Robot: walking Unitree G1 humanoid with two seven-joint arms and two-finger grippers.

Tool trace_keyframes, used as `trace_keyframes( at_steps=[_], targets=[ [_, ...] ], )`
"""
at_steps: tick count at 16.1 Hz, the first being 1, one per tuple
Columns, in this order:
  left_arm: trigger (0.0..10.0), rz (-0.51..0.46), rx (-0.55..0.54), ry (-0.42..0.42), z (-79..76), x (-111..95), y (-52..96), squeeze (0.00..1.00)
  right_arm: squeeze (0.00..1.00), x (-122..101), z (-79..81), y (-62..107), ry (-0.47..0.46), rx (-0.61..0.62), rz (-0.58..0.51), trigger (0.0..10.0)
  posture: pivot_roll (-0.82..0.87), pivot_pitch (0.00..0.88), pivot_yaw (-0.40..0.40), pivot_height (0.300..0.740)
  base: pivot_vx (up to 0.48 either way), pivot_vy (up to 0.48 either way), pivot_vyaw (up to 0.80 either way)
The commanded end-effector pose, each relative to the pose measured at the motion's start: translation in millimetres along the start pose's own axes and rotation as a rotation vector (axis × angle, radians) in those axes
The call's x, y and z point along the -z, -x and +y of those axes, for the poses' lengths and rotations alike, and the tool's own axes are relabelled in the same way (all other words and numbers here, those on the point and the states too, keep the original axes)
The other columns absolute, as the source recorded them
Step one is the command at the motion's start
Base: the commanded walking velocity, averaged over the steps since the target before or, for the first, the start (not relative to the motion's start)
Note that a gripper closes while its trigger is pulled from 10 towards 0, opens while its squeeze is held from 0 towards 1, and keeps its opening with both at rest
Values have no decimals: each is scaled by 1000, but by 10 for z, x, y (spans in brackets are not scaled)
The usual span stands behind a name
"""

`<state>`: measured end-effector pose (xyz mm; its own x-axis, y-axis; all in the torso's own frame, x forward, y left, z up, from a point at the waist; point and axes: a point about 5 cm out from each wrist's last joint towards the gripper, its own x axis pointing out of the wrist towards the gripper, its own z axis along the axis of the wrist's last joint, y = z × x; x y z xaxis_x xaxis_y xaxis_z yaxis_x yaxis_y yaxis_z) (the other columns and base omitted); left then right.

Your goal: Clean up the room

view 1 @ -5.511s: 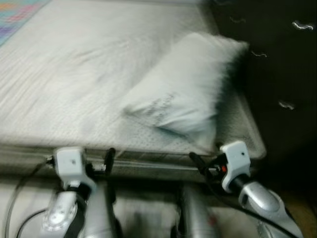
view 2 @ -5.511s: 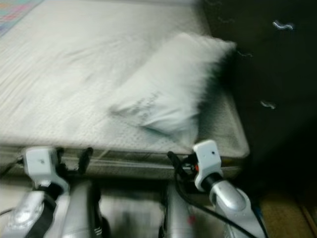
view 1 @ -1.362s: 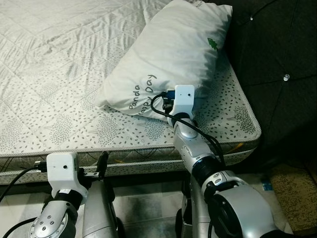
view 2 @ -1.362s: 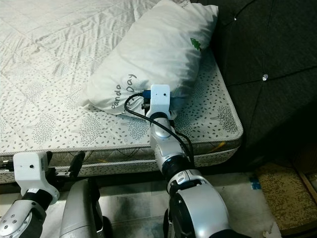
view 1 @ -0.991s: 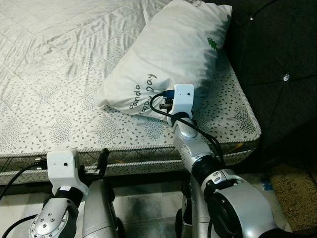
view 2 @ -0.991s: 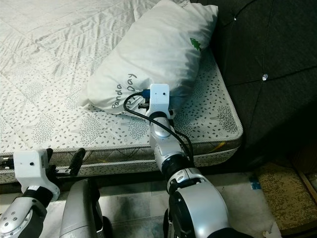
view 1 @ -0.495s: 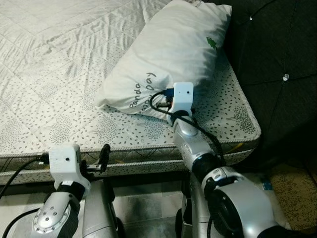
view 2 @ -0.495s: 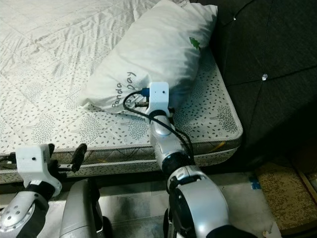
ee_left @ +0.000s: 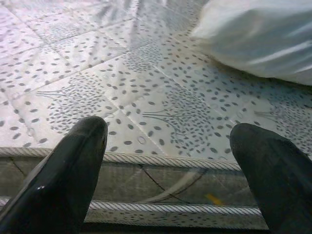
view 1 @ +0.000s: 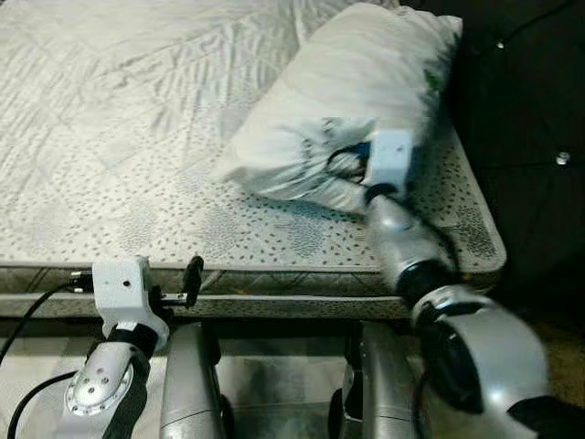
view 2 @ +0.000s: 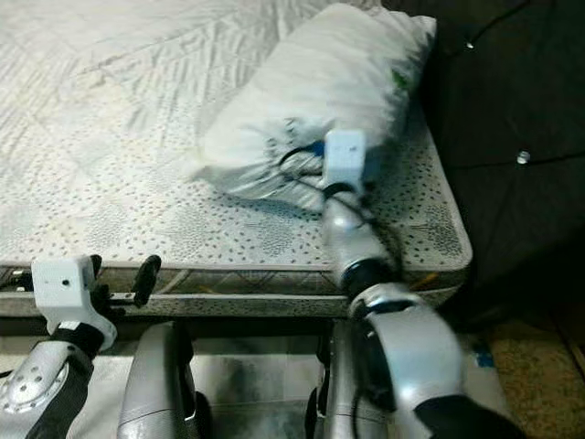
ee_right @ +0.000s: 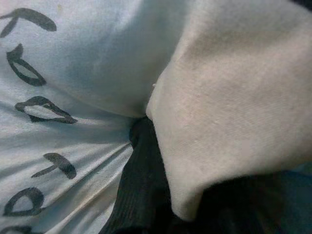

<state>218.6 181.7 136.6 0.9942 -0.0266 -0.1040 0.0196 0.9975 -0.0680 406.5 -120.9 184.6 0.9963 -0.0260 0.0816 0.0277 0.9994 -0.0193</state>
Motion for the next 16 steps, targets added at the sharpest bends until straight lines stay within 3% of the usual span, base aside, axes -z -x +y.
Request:
trace_keyframes(
  at_steps=[1, 3, 7, 8, 14, 16],
  targets=[
    [10000, 10, -17, -10, 45, 25, 13, 0, 0, -266, -204, -91, -7, 70, -83, 0, 88, 130, -32, 535, 0, 0, 0],
    [10000, 4, -16, -10, 38, 26, -10, 0, 0, -311, -457, -104, 43, 91, -97, 0, 78, 126, -31, 535, 0, 0, 0],
    [10000, -1, -17, -11, 47, 27, -19, 0, 0, -270, -747, -57, 118, 93, -103, 0, 66, 128, -28, 535, 0, 0, 0],
    [10000, 0, -18, -11, 61, 32, -24, 0, 0, -219, -943, -3, 154, 109, -97, 0, 53, 133, -25, 535, 0, 0, 0],
    [10000, 0, -7, -6, 52, 47, -56, 0, 0, -26, -1528, 295, 230, 213, -87, 0, 23, 136, -11, 535, 0, 0, 0],
    [10000, 1, -4, -6, 55, 51, -69, 0, 0, 18, -1633, 396, 236, 229, -82, 0, 8, 135, -10, 535, 0, 0, 0]
  ],
)
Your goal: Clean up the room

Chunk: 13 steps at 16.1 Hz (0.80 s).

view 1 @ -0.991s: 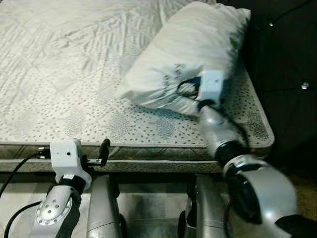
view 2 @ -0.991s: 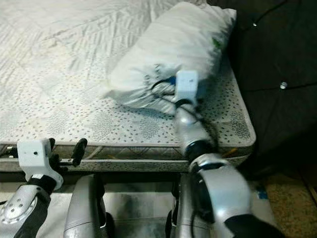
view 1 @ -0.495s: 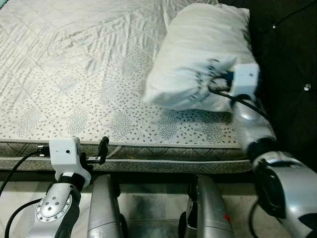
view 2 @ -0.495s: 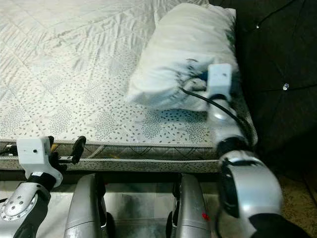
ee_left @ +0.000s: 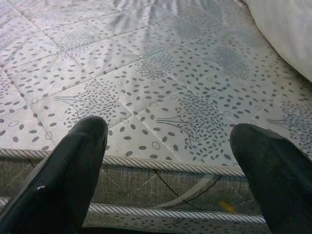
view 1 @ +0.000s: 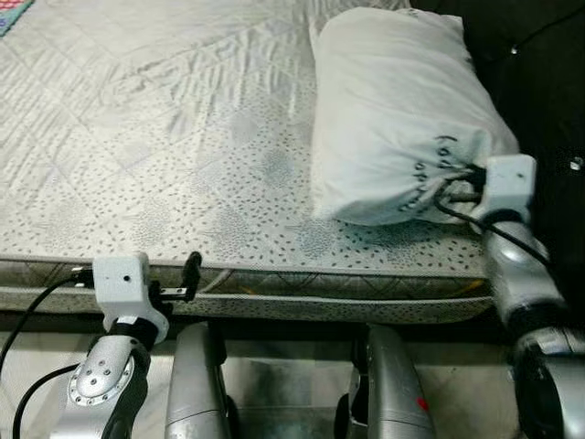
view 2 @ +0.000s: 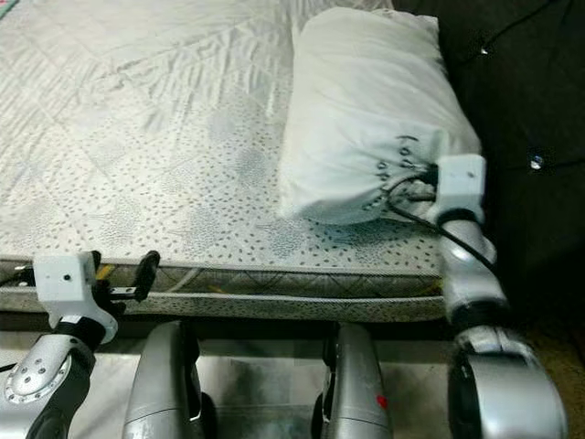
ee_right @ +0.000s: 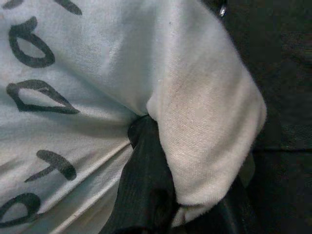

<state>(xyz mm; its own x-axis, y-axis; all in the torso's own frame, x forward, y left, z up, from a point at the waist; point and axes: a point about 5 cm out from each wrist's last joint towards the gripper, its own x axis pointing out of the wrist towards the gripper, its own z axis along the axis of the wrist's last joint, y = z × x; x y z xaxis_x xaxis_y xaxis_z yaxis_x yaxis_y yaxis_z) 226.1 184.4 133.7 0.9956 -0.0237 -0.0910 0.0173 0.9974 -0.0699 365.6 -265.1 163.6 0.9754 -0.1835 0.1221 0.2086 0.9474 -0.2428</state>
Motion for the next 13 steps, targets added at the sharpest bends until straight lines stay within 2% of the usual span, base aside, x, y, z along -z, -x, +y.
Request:
trace_keyframes(
  at_steps=[1, 5, 8, 12, 13],
  targets=[
    [10000, 13, 1, -7, 22, 34, 1, 0, 0, -110, -246, 28, -11, 73, -57, 0, 5, 132, -11, 535, 0, 0, 0],
    [10000, 12, 3, -4, 17, 45, -9, 0, 0, -73, -197, 241, -45, 48, -61, 0, -7, 132, -14, 535, 0, 0, 0],
    [10000, 13, 6, -5, 24, 48, -13, 0, 0, 4, -178, 489, -62, 35, -30, 0, -16, 130, -6, 535, 0, 0, 0],
    [10000, 11, 12, -6, 20, 46, -25, 0, 0, -21, -188, 652, -61, 40, -11, 0, -22, 131, -4, 535, 0, 0, 0],
    [10000, 12, 17, -6, 13, 52, -28, 0, 0, 6, -187, 791, -66, 52, 27, 0, -29, 132, -4, 535, 0, 0, 0]
  ],
)
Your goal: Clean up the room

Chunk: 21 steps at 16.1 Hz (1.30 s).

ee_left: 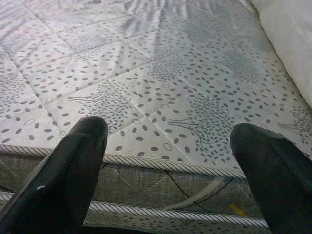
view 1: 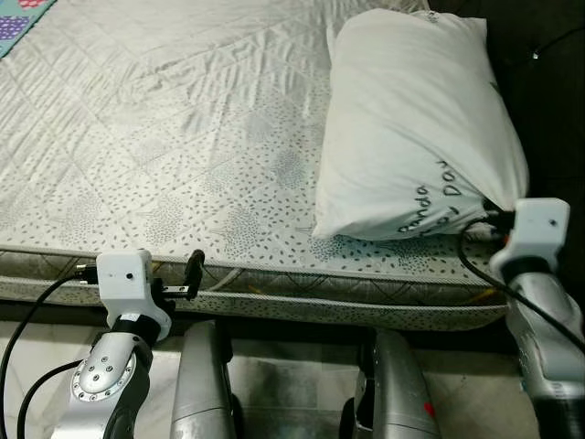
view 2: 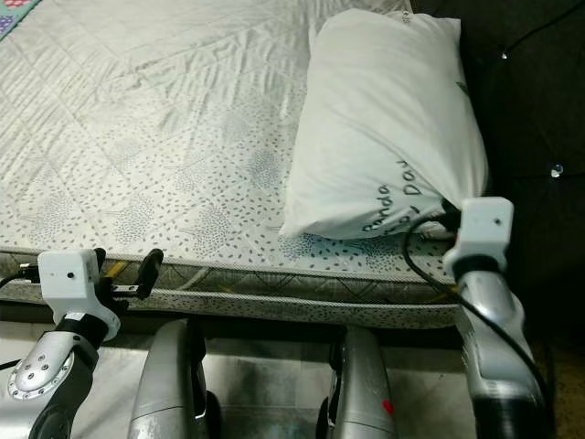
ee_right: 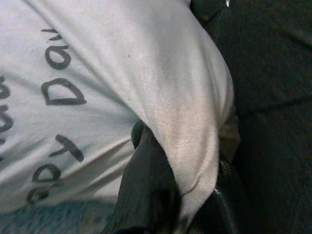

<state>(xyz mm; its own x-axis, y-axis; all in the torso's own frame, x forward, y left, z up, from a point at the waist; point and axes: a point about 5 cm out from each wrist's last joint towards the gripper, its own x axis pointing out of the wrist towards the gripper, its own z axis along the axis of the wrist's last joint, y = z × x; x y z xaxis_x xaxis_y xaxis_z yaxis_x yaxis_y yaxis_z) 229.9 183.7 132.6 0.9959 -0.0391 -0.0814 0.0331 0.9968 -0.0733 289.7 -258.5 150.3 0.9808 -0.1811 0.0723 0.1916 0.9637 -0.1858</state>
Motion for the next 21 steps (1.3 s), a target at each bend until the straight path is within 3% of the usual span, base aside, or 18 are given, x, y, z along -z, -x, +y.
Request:
trace_keyframes(
  at_steps=[1, 6, 10, 11, 12, 13, 15, 16, 18, 21],
  targets=[
    [10000, 21, 3, -7, 16, 47, 11, 0, 0, -44, -114, 86, -10, 65, -8, 0, -29, 132, -3, 535, 0, 0, 0],
    [10000, 22, 9, -8, 18, 49, -3, 0, 0, 25, 2, 435, -28, 39, 68, 0, -38, 133, -1, 535, 0, 0, 0],
    [10000, 23, 21, -7, -8, 61, -32, 0, 0, 30, -15, 452, -30, 41, 94, 0, -51, 122, -1, 535, 0, 0, 0],
    [10000, 23, 23, -7, -12, 63, -38, 0, 0, 31, 20, 419, -28, 22, 103, 0, -50, 118, -3, 535, 0, 0, 0],
    [10000, 20, 23, -6, -16, 60, -45, 0, 0, 17, 111, 365, -11, -30, 105, 627, -46, 112, -5, 535, 0, 0, 0],
    [10000, 18, 22, -7, -15, 57, -50, 0, 0, -44, 185, 317, -28, -65, 62, 0, -42, 106, -6, 535, 0, 0, 0],
    [10000, 14, 19, -10, -1, 53, -54, 0, 0, -119, 305, 198, -51, -103, 26, 0, -38, 99, -9, 535, 0, 0, 0],
    [10000, 9, 17, -13, 4, 44, -64, 0, 0, -209, 398, -9, -66, -124, -9, 0, -27, 94, -14, 535, 0, 0, 0],
    [10000, 4, 13, -15, 11, 34, -65, 0, 0, -281, 414, -144, -68, -122, -37, 0, -21, 92, -19, 535, 0, 0, 0],
    [10000, -2, -6, -19, 46, 29, -43, 0, 0, -489, 347, -534, -44, -98, -92, 0, -7, 92, -32, 535, 0, 0, 0]
  ],
)
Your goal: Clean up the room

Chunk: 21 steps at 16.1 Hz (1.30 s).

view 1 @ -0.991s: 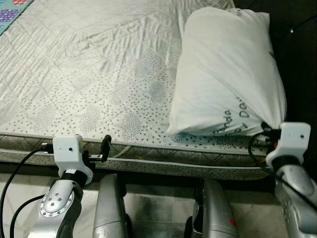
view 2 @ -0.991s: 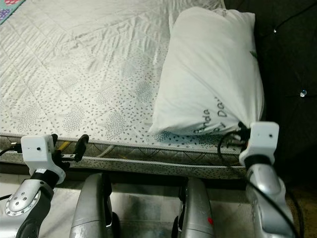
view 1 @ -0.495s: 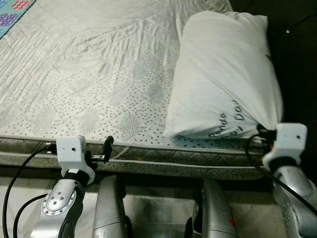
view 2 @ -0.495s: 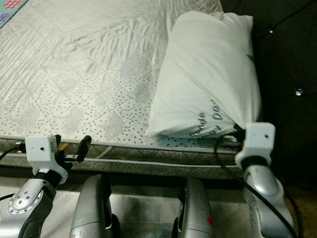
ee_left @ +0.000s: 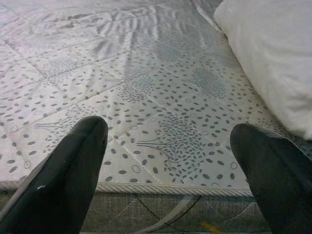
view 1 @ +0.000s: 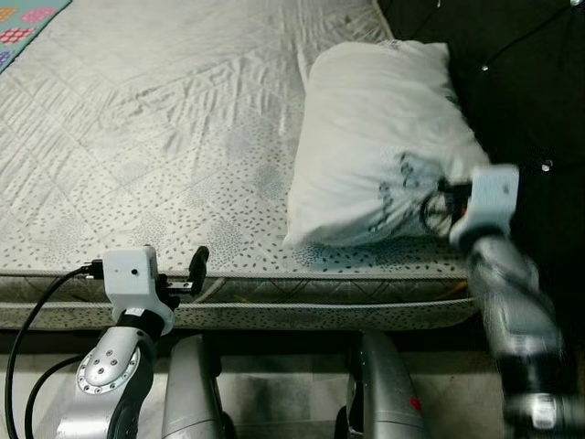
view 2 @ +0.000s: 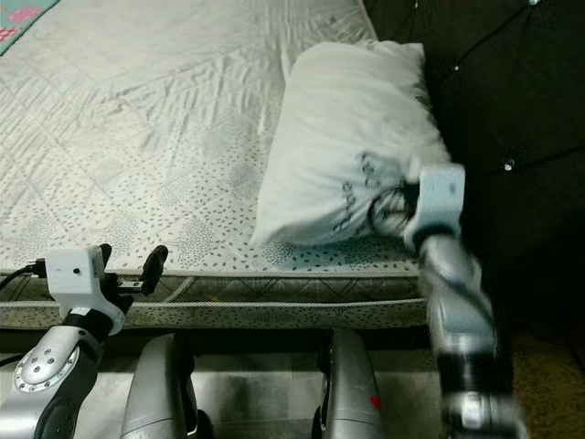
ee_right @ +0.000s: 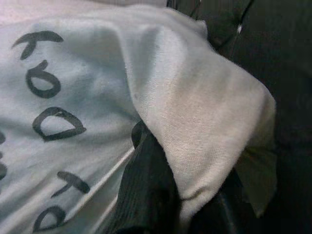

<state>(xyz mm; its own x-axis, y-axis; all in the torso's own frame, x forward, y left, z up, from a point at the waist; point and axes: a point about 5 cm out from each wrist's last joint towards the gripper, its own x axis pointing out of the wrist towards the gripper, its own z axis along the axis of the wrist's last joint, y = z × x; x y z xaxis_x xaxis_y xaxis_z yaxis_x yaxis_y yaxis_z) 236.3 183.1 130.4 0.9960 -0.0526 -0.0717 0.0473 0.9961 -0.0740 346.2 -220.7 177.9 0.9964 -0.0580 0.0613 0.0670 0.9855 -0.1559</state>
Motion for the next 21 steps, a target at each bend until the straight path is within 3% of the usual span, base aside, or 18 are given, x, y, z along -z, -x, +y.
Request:
trace_keyframes(
  at_steps=[1, 4, 6, 8, 11, 12, 13, 14, 15, 17, 21],
  targets=[
    [10000, 6, -23, -19, 50, 11, 26, 0, 0, -183, -93, -58, 11, 29, -86, 0, -5, 93, -35, 535, 0, 0, 0],
    [10000, 6, -34, -17, 60, 21, 46, 0, 0, -227, -280, -202, 59, 110, -88, 0, -2, 97, -38, 535, 0, 0, 0],
    [10000, 6, -35, -17, 57, 20, 50, 0, 0, -180, -353, -190, 69, 139, -72, 0, -3, 102, -37, 535, 0, 0, 0],
    [10000, 7, -35, -17, 60, 20, 50, 0, 0, -97, -391, -141, 96, 156, -43, 0, -4, 102, -35, 535, 0, 0, 0],
    [10000, 9, -32, -17, 67, 24, 38, 0, 0, 193, -365, 133, 139, 147, 31, 0, -17, 104, -26, 535, 0, 0, 0],
    [10000, 10, -30, -17, 62, 26, 34, 0, 0, 226, -339, 173, 145, 136, 37, 1137, -21, 103, -25, 535, 0, 0, 0],
    [10000, 11, -27, -16, 57, 28, 30, 0, 0, 255, -318, 212, 155, 129, 42, 3529, -23, 103, -24, 535, 0, 0, 0],
    [10000, 11, -27, -16, 57, 28, 30, 0, 0, 255, -318, 212, 155, 129, 42, 3529, -23, 103, -24, 535, 0, 0, 0],
    [10000, 13, -16, -11, 34, 34, 9, 0, 1000, 358, -189, 414, 128, 80, 57, 10000, -34, 95, -19, 535, 0, 0, 0],
    [10000, 12, -11, -7, 30, 34, -16, 0, 1000, 377, -117, 502, 119, 63, 57, 10000, -40, 87, -17, 535, 0, 0, 0],
    [10000, 9, -9, 0, 34, 26, -46, 0, 1000, 310, -77, 507, 130, 53, 36, 10000, -48, 77, -16, 535, 0, 0, 0]
  ],
)
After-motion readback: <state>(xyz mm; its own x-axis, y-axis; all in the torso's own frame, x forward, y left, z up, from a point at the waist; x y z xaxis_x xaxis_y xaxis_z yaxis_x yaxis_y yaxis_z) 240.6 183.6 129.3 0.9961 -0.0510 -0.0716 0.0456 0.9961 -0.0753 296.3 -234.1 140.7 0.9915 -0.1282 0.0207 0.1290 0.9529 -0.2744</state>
